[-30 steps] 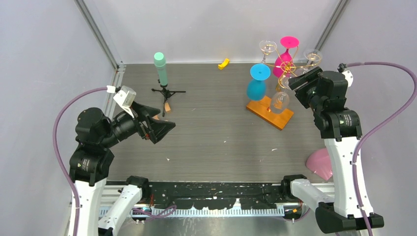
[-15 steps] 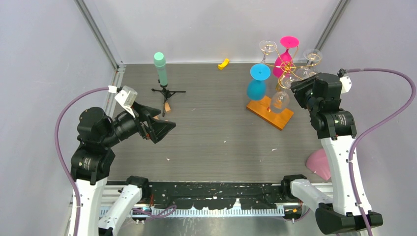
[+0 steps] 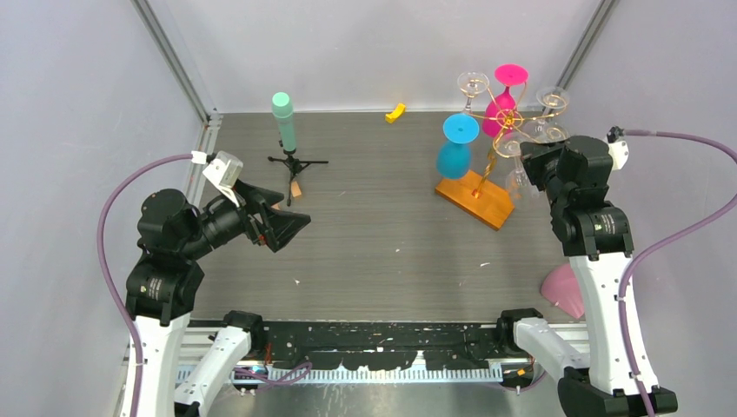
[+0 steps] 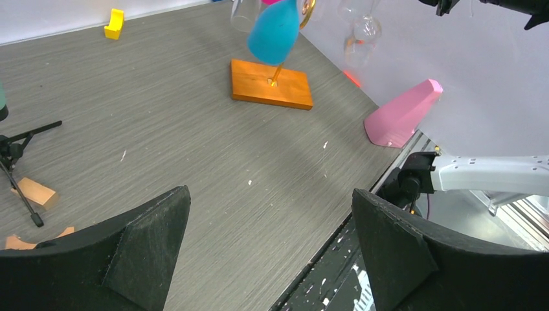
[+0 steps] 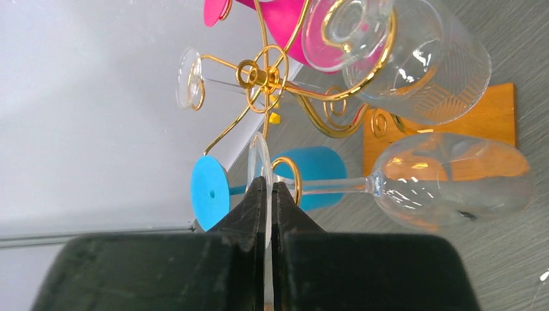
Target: Take the wine glass off the wine glass rack
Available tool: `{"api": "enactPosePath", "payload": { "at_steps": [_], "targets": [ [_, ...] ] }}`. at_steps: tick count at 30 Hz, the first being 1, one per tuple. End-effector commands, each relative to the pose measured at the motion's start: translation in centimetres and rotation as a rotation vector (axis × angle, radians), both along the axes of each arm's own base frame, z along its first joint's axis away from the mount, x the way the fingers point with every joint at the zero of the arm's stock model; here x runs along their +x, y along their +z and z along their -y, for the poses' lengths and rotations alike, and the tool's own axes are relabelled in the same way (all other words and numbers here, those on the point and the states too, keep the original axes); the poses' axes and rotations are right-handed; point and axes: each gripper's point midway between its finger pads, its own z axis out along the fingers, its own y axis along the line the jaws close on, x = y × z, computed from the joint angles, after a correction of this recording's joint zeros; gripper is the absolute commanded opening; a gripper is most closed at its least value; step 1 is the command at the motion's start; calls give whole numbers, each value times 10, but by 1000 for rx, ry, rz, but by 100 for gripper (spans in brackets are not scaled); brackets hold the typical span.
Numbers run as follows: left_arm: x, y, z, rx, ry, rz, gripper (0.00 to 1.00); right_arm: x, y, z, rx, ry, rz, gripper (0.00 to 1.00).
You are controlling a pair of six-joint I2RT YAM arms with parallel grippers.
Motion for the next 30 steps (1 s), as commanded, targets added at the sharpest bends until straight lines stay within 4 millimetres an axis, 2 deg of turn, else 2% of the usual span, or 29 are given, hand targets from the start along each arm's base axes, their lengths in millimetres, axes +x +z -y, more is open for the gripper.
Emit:
{"api": "enactPosePath", "payload": {
  "at_steps": [1, 16, 30],
  "targets": [
    [5, 12, -1, -15, 14, 47, 98, -5, 9, 5, 35, -40, 56, 0],
    [9, 10, -2, -16, 35, 38, 98, -17, 26, -5, 118, -4, 139, 0],
    [13, 8, -5, -12, 60, 31, 98, -5, 32, -28, 209, 102, 190, 0]
  ]
}}
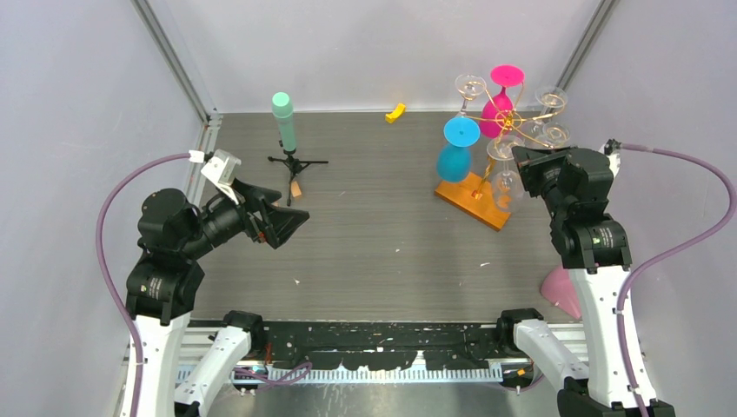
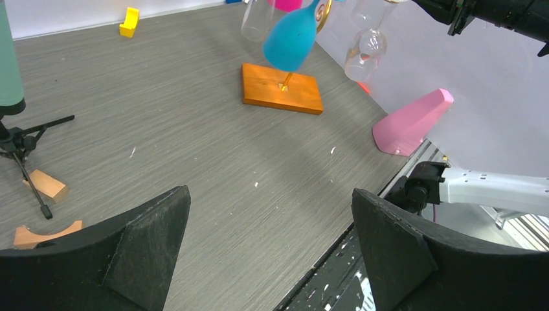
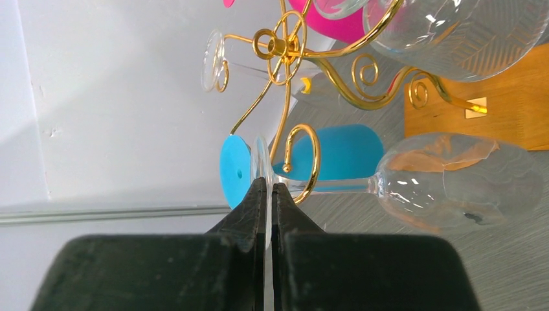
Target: Take the wine glass off the wine glass rack
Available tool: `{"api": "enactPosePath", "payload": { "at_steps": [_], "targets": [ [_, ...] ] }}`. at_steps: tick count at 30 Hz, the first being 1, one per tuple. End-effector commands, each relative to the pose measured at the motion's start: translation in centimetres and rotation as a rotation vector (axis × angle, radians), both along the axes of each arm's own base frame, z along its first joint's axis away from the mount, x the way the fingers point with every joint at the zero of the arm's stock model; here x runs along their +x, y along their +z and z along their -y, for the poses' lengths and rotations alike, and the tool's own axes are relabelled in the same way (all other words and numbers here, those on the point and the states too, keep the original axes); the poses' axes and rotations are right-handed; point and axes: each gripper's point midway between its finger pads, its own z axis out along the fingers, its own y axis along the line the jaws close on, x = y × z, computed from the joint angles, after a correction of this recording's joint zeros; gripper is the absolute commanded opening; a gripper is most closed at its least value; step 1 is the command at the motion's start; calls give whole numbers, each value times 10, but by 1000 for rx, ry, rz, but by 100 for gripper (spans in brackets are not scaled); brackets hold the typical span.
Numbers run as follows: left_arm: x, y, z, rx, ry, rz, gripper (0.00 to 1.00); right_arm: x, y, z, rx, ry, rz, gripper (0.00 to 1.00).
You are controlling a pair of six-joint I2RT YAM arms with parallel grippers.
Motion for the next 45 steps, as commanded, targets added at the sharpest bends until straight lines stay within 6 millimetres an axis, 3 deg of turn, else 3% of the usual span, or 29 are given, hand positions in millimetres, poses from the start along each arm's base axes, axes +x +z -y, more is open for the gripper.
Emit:
{"api": "enactPosePath", "payload": {
  "at_steps": [1, 14, 26, 34, 45],
  "targets": [
    [7, 9, -1, -7, 15, 42, 98, 8, 32, -10, 59, 40, 130, 0],
    [9, 8, -2, -4, 24, 39, 98, 27, 43, -7, 70, 19, 205, 0],
    [10, 9, -2, -1, 29, 38, 98, 34, 53, 22, 26, -142, 246, 0],
    [11, 7, -3, 2, 33, 34, 98, 22, 52, 36, 11, -214, 238, 0],
    [14, 3, -2, -2, 35, 29, 98, -10, 58, 41, 23, -233, 242, 0]
  ]
}}
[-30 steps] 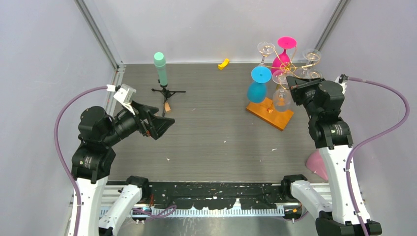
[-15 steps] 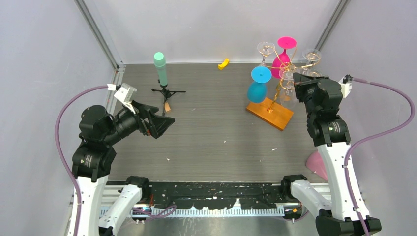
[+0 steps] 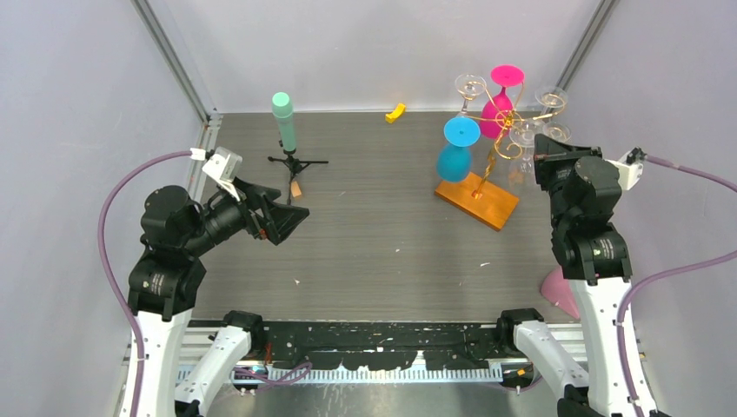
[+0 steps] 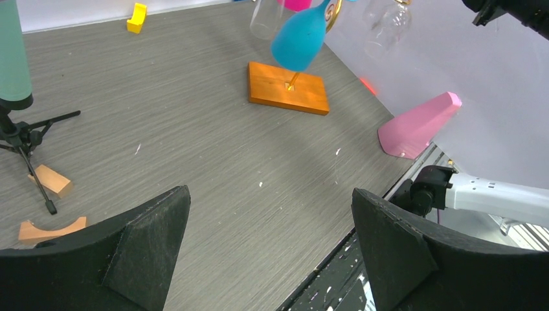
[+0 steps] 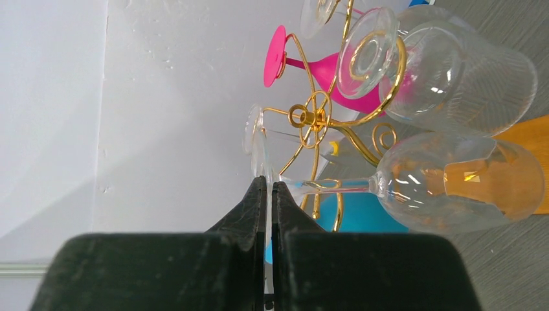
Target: Take the wine glass off the wine glass rack
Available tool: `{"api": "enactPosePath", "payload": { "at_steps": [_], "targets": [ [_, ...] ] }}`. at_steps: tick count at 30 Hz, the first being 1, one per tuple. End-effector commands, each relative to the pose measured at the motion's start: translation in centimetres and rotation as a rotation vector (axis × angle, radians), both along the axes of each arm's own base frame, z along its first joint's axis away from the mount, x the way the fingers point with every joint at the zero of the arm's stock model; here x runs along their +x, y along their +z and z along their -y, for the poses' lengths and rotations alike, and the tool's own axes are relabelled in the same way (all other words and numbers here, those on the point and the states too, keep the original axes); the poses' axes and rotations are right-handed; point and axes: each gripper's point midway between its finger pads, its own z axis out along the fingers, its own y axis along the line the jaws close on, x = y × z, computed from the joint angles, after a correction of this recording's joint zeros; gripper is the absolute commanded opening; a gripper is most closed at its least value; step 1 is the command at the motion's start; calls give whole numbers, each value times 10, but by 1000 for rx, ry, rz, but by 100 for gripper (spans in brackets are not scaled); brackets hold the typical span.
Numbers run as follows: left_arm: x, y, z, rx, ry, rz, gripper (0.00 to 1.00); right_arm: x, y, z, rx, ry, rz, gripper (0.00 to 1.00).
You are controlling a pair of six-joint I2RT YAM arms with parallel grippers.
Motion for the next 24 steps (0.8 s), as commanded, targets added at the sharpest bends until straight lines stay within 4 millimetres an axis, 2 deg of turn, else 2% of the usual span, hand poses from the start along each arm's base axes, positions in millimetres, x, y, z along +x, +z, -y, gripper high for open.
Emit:
{"api": "enactPosePath", "payload": {
  "at_steps": [1, 5, 9, 15, 17, 20, 23, 24],
  "targets": [
    [7, 6, -1, -6, 17, 38, 98, -17, 27, 9, 11, -45, 68, 0],
    [14, 5, -5, -13, 62, 17, 98, -26, 23, 5, 15, -17, 59, 0],
    [28, -5, -10, -12, 120, -60, 98, -36, 14, -4, 33, 35, 44, 0],
    [37, -21, -6, -16, 113, -144, 98, -63, 11, -18, 74, 114, 50, 0],
    [39, -23, -1, -41, 96, -147, 98, -72, 12, -26, 93, 159, 58, 0],
    [34, -14, 13, -111, 6, -110, 98, -81, 10, -40, 137, 238, 58, 0],
    [27, -2, 31, -199, -123, -66, 99, -84, 7, -67, 201, 385, 57, 0],
    [26, 2, 35, -224, -147, -50, 99, -81, 0, -73, 238, 412, 44, 0]
  ]
}}
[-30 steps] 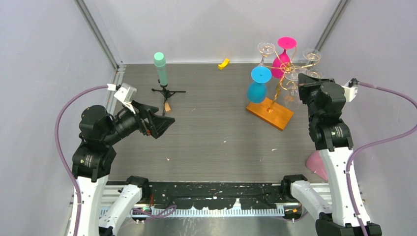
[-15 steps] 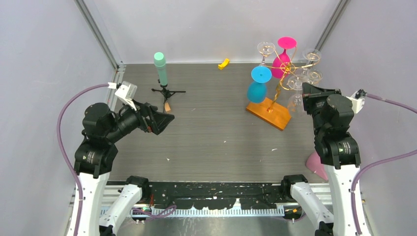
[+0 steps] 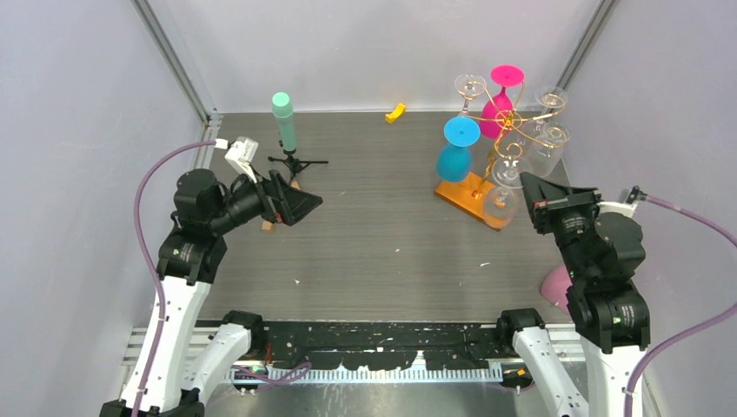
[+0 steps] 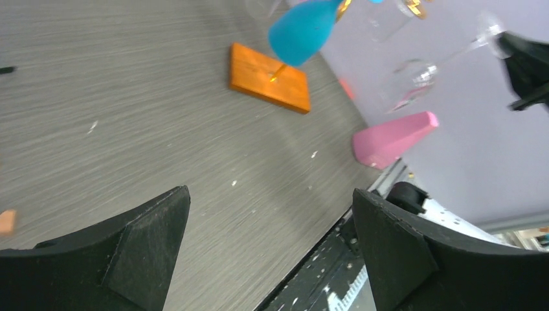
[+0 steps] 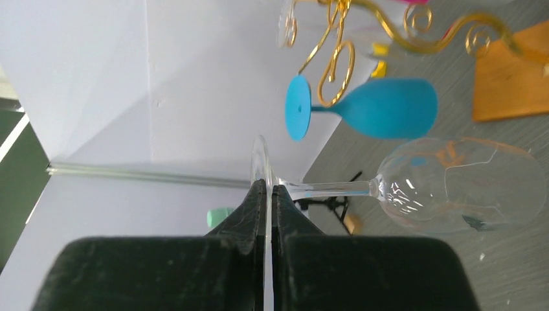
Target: Take the wine glass off the wine glass rack
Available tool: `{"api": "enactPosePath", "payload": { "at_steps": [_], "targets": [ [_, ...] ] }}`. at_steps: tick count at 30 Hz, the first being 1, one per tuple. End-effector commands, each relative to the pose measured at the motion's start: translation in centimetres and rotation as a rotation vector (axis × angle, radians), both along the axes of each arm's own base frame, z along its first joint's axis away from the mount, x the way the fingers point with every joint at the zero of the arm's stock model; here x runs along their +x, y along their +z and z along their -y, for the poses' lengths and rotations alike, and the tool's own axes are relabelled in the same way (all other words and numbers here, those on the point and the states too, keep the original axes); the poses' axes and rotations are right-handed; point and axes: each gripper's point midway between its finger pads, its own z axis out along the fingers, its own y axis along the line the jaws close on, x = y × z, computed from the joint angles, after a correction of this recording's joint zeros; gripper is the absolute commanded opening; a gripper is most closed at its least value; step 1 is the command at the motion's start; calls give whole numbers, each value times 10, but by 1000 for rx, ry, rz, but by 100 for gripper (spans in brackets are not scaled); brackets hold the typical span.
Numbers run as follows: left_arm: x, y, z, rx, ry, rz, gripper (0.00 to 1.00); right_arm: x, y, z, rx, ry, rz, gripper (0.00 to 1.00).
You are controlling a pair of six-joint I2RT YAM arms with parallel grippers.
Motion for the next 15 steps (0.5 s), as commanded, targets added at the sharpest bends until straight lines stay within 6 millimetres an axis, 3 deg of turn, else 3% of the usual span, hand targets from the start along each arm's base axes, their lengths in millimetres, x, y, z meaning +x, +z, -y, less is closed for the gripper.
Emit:
{"api": "enactPosePath", "payload": {
  "at_steps": [1, 6, 9, 11, 15],
  "targets": [
    [-12, 43, 28, -170, -167, 164, 99, 0, 5, -46, 145, 245, 33, 0],
    [-20, 46, 59, -190, -264, 286, 99, -1, -5, -74, 264, 409, 18, 0],
    [-24, 29, 87, -140, -348, 315, 98, -4, 4, -78, 282, 441, 55, 0],
    [-29, 14, 111, -78, -435, 365, 92, -4, 14, -81, 294, 465, 75, 0],
    [-37, 7, 149, -32, -522, 451, 89, -5, 30, -90, 297, 529, 92, 0]
  ]
}}
